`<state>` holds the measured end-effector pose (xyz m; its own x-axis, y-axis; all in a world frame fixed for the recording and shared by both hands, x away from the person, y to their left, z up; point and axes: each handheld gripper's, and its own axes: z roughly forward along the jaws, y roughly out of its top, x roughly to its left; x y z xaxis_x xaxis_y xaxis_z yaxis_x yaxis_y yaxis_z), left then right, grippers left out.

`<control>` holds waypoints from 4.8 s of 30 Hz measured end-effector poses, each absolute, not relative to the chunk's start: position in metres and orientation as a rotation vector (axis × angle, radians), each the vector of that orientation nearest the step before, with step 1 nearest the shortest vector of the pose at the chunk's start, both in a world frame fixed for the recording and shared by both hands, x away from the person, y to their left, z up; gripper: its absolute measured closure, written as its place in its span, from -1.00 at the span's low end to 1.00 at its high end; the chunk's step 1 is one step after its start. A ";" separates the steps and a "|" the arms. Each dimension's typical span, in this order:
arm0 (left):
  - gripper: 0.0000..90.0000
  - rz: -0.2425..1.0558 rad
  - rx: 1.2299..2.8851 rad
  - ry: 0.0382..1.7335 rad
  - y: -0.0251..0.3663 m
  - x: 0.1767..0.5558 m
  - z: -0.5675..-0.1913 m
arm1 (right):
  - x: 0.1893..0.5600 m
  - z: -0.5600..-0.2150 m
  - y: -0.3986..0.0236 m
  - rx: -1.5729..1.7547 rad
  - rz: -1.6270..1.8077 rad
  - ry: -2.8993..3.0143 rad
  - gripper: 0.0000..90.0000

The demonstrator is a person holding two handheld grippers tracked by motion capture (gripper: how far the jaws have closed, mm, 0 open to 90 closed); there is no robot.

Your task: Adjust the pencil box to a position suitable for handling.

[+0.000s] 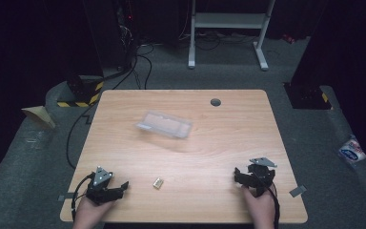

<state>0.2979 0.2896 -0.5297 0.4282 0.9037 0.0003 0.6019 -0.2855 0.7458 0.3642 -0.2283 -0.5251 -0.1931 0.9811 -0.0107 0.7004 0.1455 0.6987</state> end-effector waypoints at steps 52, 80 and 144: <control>-0.54 0.562 2.005 1.267 0.291 0.299 -0.530 | 0.343 -0.513 -0.215 1.455 0.946 2.081 -0.45; -0.54 0.514 2.006 1.225 0.294 0.300 -0.529 | 0.397 -0.475 -0.097 1.194 1.081 2.186 -0.09; -0.53 0.501 2.003 1.216 0.294 0.300 -0.529 | 0.423 -0.481 -0.076 1.102 0.998 2.217 0.58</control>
<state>0.3001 0.2941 -0.5295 0.4772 0.8778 -0.0413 0.5942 -0.2876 0.7511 0.4226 -0.0763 -0.4815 -0.5685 0.8182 -0.0857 0.4784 0.4136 0.7746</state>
